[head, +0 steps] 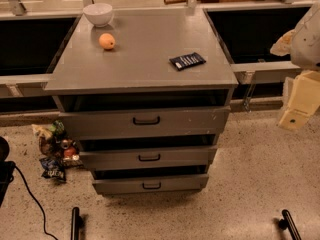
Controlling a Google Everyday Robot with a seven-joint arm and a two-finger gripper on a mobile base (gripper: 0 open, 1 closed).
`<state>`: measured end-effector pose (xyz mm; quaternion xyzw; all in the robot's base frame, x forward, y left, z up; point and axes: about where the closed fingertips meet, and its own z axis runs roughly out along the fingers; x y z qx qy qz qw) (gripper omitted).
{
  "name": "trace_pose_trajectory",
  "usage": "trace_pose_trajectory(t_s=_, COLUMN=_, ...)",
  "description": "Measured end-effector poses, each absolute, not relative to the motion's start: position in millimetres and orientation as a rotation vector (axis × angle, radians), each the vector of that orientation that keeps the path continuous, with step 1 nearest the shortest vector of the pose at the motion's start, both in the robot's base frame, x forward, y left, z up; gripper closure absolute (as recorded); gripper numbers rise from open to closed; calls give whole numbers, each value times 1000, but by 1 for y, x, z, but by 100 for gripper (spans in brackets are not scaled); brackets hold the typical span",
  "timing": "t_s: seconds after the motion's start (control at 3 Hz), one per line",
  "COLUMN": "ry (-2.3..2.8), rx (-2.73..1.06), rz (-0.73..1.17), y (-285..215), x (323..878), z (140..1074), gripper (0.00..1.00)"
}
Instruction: Open bottom drawer
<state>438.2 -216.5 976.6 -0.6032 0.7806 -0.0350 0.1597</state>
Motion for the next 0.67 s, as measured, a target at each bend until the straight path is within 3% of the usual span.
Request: trace_pose_trajectory(t_s=0.67, ry=2147, rx=-1786, rz=-33, y=-200, x=445, z=950, gripper=0)
